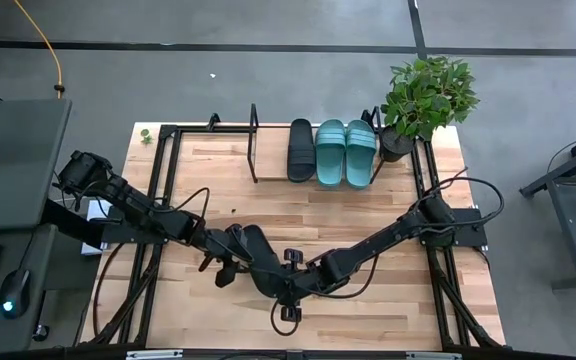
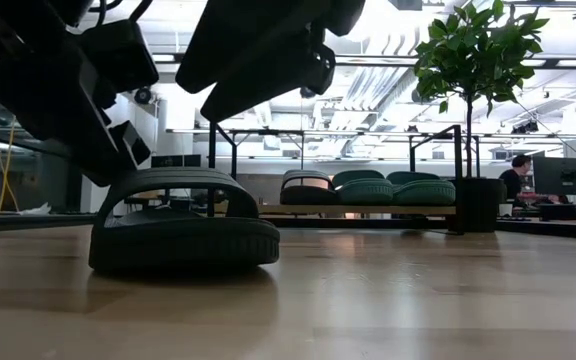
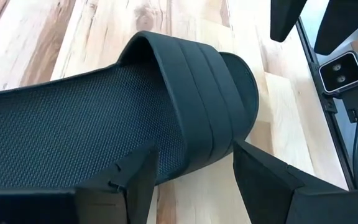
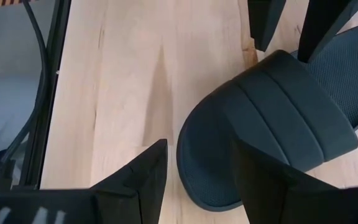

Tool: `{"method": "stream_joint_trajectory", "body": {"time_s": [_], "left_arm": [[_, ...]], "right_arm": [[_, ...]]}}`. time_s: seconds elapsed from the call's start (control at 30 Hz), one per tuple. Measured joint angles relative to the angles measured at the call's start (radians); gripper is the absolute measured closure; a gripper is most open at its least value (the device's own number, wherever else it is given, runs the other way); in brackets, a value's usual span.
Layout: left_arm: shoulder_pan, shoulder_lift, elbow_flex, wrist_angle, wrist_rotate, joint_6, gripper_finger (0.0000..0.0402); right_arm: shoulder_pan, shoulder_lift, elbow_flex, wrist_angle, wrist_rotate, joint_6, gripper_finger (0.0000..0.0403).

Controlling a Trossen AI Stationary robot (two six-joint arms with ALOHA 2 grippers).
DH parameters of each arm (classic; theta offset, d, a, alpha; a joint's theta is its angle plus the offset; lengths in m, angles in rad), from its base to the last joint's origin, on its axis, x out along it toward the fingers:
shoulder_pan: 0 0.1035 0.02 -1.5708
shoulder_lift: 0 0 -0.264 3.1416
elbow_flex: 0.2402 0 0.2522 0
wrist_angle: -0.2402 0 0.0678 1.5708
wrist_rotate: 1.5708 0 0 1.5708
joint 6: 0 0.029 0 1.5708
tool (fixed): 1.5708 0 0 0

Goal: Pick and place slides into the shelf
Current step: Put the black slide on the shelf

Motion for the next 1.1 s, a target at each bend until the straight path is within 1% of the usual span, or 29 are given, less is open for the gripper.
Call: {"method": "stream_joint_trajectory", "body": {"time_s": [0.13,0.17,0.3,0.4,0.7,0.83,1.1], "left_arm": [[0.000,0.029,-0.001,0.027,0.000,0.000,0.0208],[0.000,0.044,-0.001,0.055,0.003,0.000,0.0208],[0.000,0.104,0.001,0.131,0.046,0.001,0.0208],[0.000,0.119,0.016,0.134,0.069,0.020,0.0208],[0.000,0.125,0.030,0.134,0.072,0.026,0.0212],[0.000,0.125,0.030,0.130,0.071,0.027,0.0240],[0.000,0.125,0.030,0.129,0.071,0.045,0.0332]], "right_arm": [[0.000,0.000,0.000,0.000,0.000,0.000,0.0238],[0.000,0.000,0.000,0.003,0.000,0.000,0.0238],[0.000,0.000,0.000,0.008,0.000,0.000,0.0238],[0.000,0.000,0.000,0.007,0.000,0.000,0.0238],[0.000,0.000,0.000,0.008,0.000,0.000,0.0238],[0.000,0.000,0.000,0.007,0.000,-0.001,0.0238],[0.000,0.000,0.000,0.008,0.000,-0.011,0.0238]]}}
